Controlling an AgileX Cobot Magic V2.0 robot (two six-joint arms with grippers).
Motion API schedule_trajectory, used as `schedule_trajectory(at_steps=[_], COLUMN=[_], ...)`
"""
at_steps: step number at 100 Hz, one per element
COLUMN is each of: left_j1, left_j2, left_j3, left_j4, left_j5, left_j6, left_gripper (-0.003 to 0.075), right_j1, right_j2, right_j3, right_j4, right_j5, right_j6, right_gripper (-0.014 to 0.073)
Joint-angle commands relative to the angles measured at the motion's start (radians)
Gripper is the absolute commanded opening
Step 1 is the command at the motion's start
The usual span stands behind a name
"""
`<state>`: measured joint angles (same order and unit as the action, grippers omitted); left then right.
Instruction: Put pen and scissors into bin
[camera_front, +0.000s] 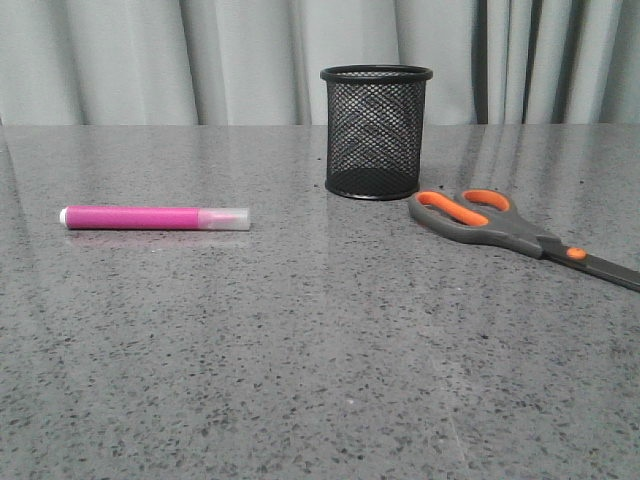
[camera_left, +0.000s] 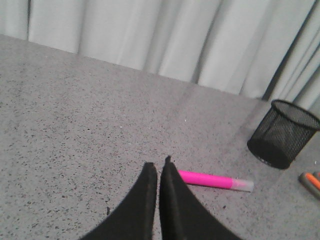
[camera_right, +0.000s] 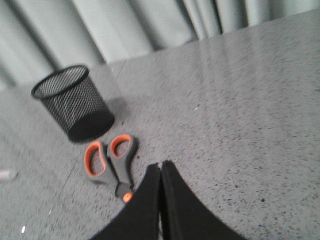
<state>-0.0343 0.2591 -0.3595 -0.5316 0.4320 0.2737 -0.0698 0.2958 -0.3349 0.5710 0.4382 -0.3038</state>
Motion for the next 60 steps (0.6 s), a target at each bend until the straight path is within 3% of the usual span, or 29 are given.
schedule_trajectory(at_steps=[1,19,45,52,60], left_j1=[-0.007,-0.007,-0.007,-0.007,-0.009], left_j2=[0.1,0.243,0.328,0.338,0.355], left_j3=[-0.105,-0.216,-0.262,-0.269,-0.276], left_j4=[-0.008,-0.01,-0.023,-0.057,-0.107], left_j5=[0.019,0.107,0.114,0.116,0.116], left_j6=[0.078,0.118,0.171,0.223,0.282], left_gripper=[-0.0019,-0.0018,-0.0012,0.0023,0.0103], right_j1=[0.015,0.019,0.029,0.048,0.071], right_j2=[0.104,0.288,0.428,0.451,0.472], right_j3=[-0.104,-0.23,-0.356,-0.374,-0.387], right_j4=[0.001,0.001,0.001,0.001,0.001], right_j5=[0.022,0.143,0.22,0.22,0.22], right_j6=[-0.062,-0.07,-0.133,-0.135,-0.139], right_gripper=[-0.0069,-0.0069,-0.0062,-0.0011,0.0118])
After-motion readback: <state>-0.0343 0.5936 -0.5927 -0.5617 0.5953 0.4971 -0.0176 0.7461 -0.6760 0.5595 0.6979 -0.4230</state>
